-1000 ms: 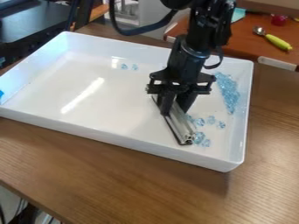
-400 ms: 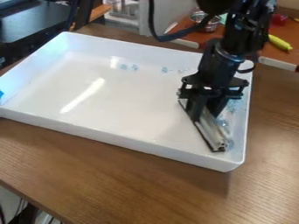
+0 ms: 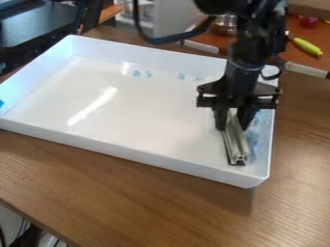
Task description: Sweep into pile
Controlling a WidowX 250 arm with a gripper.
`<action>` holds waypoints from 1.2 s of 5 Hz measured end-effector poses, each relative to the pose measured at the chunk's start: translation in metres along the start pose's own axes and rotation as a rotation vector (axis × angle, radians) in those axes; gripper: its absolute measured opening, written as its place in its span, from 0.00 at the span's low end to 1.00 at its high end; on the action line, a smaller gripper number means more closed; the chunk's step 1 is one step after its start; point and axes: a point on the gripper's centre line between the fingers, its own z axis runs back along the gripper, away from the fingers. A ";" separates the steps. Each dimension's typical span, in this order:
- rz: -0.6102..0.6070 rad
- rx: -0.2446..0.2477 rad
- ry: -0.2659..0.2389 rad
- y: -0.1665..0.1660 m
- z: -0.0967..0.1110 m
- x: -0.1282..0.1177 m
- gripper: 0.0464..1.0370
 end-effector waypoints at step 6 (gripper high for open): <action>0.025 -0.028 0.020 0.219 -0.006 0.097 0.33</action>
